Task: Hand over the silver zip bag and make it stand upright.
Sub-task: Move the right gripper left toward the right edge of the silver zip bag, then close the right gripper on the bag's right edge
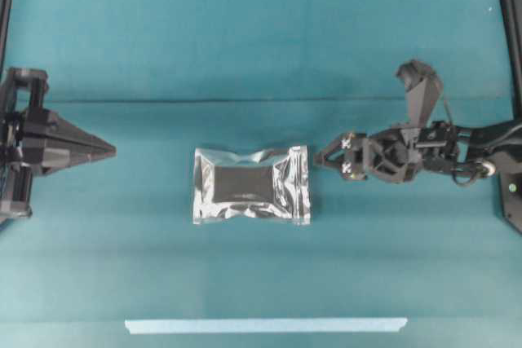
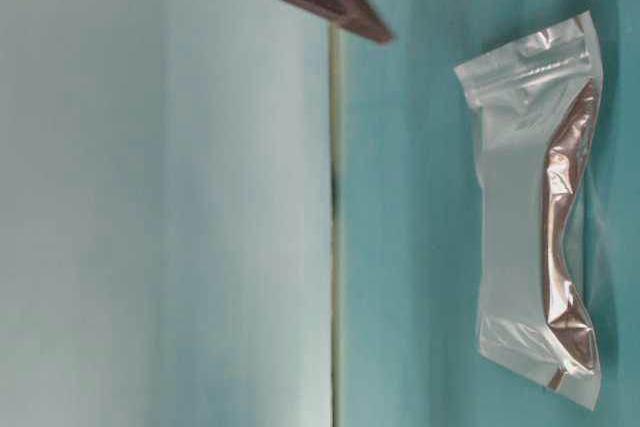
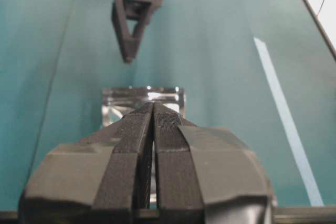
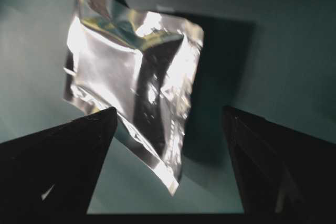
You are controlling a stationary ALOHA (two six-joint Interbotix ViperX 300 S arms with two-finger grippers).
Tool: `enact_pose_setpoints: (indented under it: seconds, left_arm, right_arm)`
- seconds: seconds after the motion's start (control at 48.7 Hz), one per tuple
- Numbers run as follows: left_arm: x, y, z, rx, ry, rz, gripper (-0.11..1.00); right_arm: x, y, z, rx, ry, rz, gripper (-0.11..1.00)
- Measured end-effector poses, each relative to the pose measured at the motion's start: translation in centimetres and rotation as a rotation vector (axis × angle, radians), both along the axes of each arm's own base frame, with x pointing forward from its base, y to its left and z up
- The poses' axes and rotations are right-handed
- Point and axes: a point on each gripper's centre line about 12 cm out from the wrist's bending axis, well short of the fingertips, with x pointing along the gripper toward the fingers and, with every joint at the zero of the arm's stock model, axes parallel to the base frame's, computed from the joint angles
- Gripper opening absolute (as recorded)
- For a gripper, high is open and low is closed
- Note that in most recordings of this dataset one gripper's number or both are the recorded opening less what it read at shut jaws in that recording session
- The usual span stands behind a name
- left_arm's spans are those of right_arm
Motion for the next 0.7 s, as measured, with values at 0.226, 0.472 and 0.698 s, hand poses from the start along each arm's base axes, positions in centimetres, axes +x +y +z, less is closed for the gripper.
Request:
enact_pose_setpoints:
  seconds: [0.226, 0.472, 0.698]
  left_arm:
    - [0.0, 0.3, 0.0, 0.0, 0.0, 0.012, -0.01]
    - [-0.1, 0.3, 0.1, 0.0, -0.003, 0.015, -0.01]
    - [-0.1, 0.5, 0.1, 0.003, -0.003, 0.021, -0.01]
  right_arm:
    - [1.6, 1.4, -1.2, 0.026, -0.03, -0.01, 0.9]
    - [3.0, 1.6, -2.2, 0.023, -0.027, -0.016, 0.9]
    - [3.6, 1.3, -3.0, 0.025, -0.025, -0.042, 0.9]
